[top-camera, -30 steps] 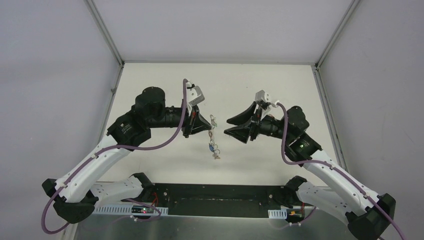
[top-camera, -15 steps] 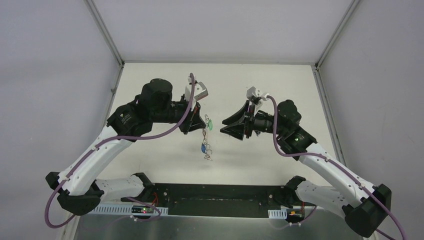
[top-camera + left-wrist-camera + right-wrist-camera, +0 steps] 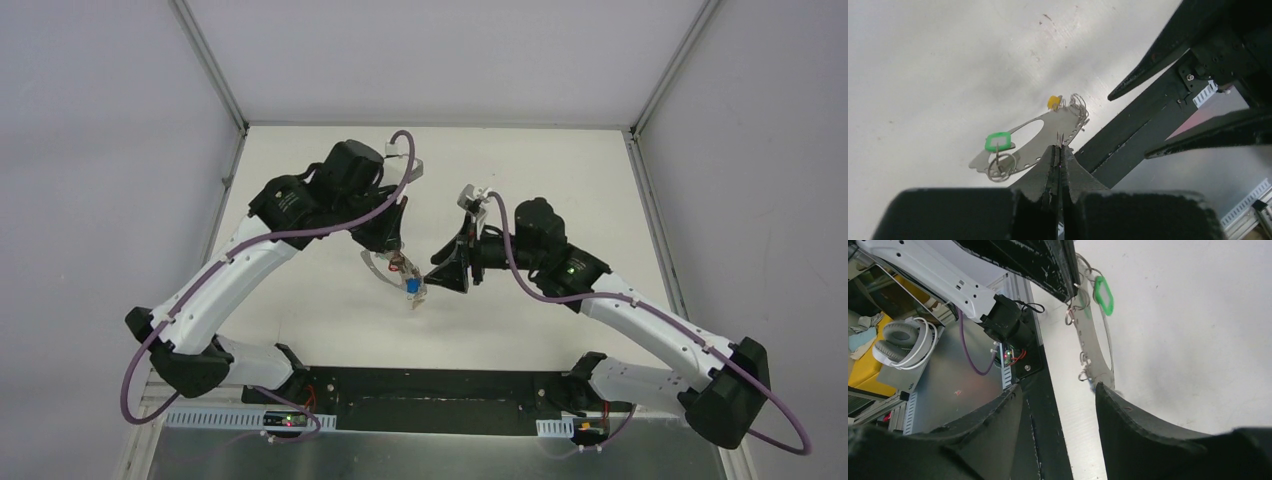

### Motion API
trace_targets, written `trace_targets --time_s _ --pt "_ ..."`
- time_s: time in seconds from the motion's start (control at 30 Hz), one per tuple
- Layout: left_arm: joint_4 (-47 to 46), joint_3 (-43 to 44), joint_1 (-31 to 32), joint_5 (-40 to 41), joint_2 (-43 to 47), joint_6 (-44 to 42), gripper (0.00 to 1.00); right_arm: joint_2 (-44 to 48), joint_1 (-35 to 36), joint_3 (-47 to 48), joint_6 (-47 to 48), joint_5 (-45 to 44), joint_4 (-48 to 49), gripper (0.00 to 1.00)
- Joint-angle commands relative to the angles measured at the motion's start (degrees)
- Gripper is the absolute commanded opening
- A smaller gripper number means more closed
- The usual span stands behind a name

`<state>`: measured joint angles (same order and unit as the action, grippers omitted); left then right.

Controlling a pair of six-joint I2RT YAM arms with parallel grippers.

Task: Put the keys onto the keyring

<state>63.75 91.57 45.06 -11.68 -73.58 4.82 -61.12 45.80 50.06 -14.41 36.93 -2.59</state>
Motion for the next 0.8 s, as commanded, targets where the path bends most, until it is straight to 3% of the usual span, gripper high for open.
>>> trace_targets --time_s 0.0,0.3,0.63,0.77 --pt "8.4 7.3 0.5 6.4 -5.3 7.7 0.00 -1.6 2.1 2.4 1.2 -5.5 -0.6 0.59" --pt "8.8 8.6 0.5 1.4 -9.5 10.8 0.00 -5.4 7.9 0.4 10.3 -18.4 2.2 0.66" --pt "6.1 6.5 0.6 -1.6 -7.6 11.3 0.00 -8.0 8.4 -3.3 21.1 -16.8 8.4 0.68" --pt "4.2 5.5 0.6 -2.4 -6.2 11.4 0.00 -9.0 8.3 -4.9 22.7 -16.5 9.6 0.61"
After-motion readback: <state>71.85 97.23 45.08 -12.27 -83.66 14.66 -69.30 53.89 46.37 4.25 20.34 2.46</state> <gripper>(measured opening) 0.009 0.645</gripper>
